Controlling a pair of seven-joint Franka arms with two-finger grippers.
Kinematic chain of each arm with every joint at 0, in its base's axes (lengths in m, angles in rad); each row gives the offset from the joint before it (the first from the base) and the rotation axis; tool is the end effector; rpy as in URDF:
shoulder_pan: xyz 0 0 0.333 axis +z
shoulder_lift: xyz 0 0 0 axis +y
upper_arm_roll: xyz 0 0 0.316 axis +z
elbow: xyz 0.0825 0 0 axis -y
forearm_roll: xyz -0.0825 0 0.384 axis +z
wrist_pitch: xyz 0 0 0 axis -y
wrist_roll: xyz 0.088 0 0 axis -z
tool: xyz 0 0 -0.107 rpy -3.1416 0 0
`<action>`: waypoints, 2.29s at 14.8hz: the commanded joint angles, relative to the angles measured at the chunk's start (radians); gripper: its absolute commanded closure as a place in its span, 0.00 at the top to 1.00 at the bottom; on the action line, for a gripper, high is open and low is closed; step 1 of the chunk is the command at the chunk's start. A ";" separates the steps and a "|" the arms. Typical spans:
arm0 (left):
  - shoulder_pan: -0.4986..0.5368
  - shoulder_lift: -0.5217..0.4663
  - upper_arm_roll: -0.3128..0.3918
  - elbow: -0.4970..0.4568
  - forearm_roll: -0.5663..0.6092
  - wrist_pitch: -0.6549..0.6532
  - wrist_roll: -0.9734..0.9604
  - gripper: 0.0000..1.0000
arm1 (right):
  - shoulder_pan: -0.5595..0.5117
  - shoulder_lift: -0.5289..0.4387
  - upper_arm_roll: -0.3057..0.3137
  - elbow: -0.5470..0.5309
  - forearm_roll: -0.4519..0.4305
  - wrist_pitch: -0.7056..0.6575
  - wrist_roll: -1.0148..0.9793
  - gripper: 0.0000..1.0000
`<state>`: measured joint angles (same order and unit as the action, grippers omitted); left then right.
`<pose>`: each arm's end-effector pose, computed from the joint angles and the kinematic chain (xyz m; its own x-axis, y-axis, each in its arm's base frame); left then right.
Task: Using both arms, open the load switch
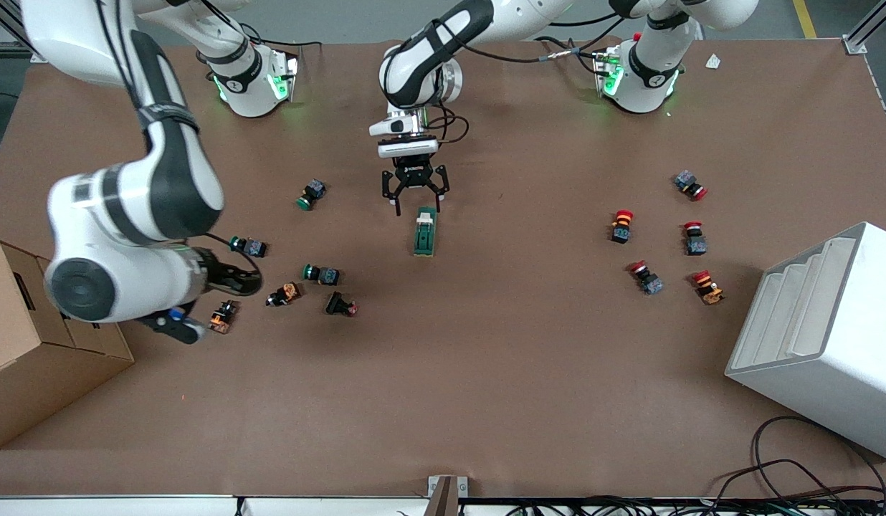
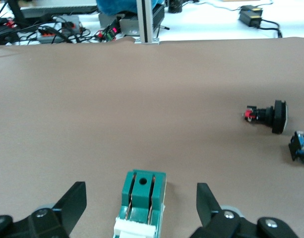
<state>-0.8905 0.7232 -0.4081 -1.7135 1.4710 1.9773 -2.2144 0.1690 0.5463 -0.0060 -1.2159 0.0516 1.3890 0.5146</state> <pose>0.2638 -0.6095 0.1941 0.5811 0.0175 0.8136 0.0874 -0.9953 -0.0410 0.6603 0.1158 0.4365 0.8740 -0.3465 -0.3406 -0.3181 -0.9380 0.1380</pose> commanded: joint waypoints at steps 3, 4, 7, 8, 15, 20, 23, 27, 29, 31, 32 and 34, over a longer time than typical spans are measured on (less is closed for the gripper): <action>0.062 -0.057 0.000 0.136 -0.271 0.015 0.237 0.98 | -0.083 -0.094 0.024 -0.044 -0.136 0.033 -0.290 1.00; 0.080 -0.073 0.000 0.171 -0.353 0.015 0.289 0.98 | -0.103 -0.109 0.024 -0.044 -0.136 0.041 -0.318 1.00; 0.155 -0.140 0.003 0.218 -0.571 0.015 0.369 0.98 | -0.163 -0.138 0.024 -0.042 -0.131 0.041 -0.385 1.00; 0.186 -0.159 0.002 0.224 -0.612 0.015 0.381 0.99 | -0.187 -0.149 0.024 -0.044 -0.127 0.041 -0.415 1.00; 0.428 -0.287 0.003 0.259 -0.946 -0.023 0.646 1.00 | -0.223 -0.158 0.026 -0.030 -0.127 0.033 -0.459 1.00; 0.602 -0.352 0.003 0.322 -1.087 -0.230 0.901 1.00 | -0.209 -0.158 0.037 -0.019 -0.128 0.025 -0.462 1.00; 0.729 -0.415 0.002 0.322 -1.141 -0.249 1.051 1.00 | -0.209 -0.158 0.038 -0.001 -0.105 0.016 -0.461 1.00; 0.849 -0.481 0.020 0.319 -1.262 -0.259 1.312 1.00 | -0.186 -0.184 0.034 0.002 -0.046 -0.044 -0.444 1.00; 0.871 -0.522 0.069 0.310 -1.310 -0.296 1.474 1.00 | -0.186 -0.210 0.032 -0.001 -0.047 -0.047 -0.447 1.00; 0.881 -0.559 0.110 0.305 -1.348 -0.363 1.632 1.00 | -0.190 -0.227 0.032 -0.010 -0.052 -0.071 -0.449 1.00; 0.886 -0.586 0.135 0.290 -1.371 -0.386 1.704 1.00 | -0.190 -0.236 0.032 -0.022 -0.052 -0.073 -0.449 1.00; 0.903 -0.668 0.178 0.209 -1.403 -0.394 1.812 1.00 | -0.189 -0.276 0.031 -0.054 -0.055 -0.065 -0.450 1.00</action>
<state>-0.0080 0.1545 -0.2596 -1.4046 0.1097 1.5889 -0.5054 -0.0172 0.3323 0.0255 -1.1999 -0.0090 1.3126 0.0601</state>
